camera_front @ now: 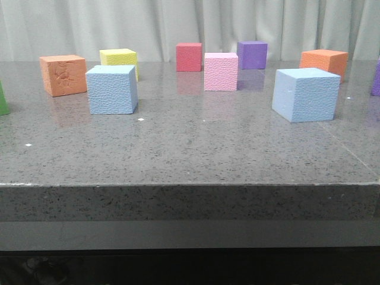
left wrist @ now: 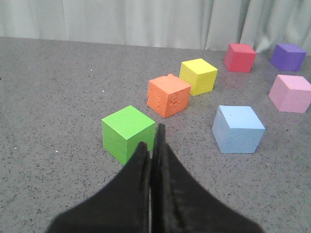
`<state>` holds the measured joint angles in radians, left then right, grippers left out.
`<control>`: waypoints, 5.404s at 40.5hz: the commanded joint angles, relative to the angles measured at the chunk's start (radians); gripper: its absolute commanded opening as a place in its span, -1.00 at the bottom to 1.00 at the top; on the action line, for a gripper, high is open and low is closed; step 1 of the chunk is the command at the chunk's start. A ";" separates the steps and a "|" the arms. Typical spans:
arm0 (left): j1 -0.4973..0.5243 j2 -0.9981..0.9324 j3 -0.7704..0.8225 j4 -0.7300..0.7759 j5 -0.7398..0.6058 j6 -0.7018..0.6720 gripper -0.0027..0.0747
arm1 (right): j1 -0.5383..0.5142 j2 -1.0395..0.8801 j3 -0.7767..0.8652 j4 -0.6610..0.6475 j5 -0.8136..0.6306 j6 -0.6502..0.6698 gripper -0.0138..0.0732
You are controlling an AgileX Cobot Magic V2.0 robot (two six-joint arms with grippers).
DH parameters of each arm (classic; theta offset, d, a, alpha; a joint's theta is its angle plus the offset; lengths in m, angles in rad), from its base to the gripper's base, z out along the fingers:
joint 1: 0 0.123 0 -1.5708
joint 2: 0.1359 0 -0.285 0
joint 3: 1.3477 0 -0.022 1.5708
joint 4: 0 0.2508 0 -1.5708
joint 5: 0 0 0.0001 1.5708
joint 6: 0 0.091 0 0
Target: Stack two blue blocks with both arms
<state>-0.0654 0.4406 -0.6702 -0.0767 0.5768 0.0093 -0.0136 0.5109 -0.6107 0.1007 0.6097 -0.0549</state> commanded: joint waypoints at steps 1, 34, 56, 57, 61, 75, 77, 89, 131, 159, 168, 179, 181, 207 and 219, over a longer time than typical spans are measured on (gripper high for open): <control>-0.007 0.034 -0.034 -0.008 -0.071 -0.009 -0.98 | -0.003 0.040 -0.034 0.002 -0.062 -0.004 -0.84; -0.127 0.065 -0.034 -0.013 -0.064 -0.009 0.58 | 0.240 0.280 -0.225 0.104 0.067 -0.110 0.78; -0.157 0.069 -0.034 0.013 -0.064 -0.009 0.58 | 0.293 0.863 -0.689 -0.186 0.158 0.281 0.77; -0.157 0.071 -0.034 0.012 -0.064 -0.009 0.58 | 0.293 0.891 -0.705 -0.187 0.163 0.283 0.77; -0.157 0.076 -0.034 0.013 -0.066 -0.009 0.58 | 0.294 0.979 -0.773 -0.183 0.172 0.283 0.77; -0.157 0.096 -0.034 0.013 -0.066 -0.009 0.50 | 0.294 1.169 -0.880 -0.180 0.187 0.288 0.77; -0.157 0.096 -0.034 0.013 -0.066 -0.009 0.48 | 0.294 1.189 -0.880 -0.179 0.189 0.290 0.77; -0.157 0.096 -0.034 0.013 -0.072 -0.009 0.48 | 0.294 1.236 -0.880 -0.127 0.242 0.291 0.77; -0.157 0.096 -0.034 0.013 -0.087 -0.009 0.48 | 0.464 1.438 -1.335 0.156 0.624 -0.783 0.17; -0.157 0.096 -0.034 0.013 -0.087 -0.009 0.48 | 0.466 1.506 -1.367 0.194 0.573 -1.097 0.57; -0.157 0.096 -0.034 0.013 -0.080 -0.009 0.48 | 0.466 1.506 -1.367 0.196 0.569 -1.087 0.76; -0.157 0.096 -0.034 0.013 -0.080 -0.009 0.48 | 0.466 1.476 -1.405 0.212 0.610 -0.956 0.76; -0.157 0.096 -0.034 0.013 -0.080 -0.009 0.48 | 0.466 1.464 -1.423 0.212 0.630 -0.922 0.76; -0.157 0.096 -0.034 0.013 -0.080 -0.009 0.48 | 0.465 1.016 -1.233 0.021 0.571 0.009 0.45; -0.157 0.096 -0.034 0.013 -0.080 -0.009 0.48 | 0.465 0.659 -0.681 0.055 0.214 -0.010 0.43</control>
<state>-0.2144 0.5272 -0.6702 -0.0615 0.5767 0.0093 0.4523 1.2915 -1.3866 0.1454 0.9868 -0.0469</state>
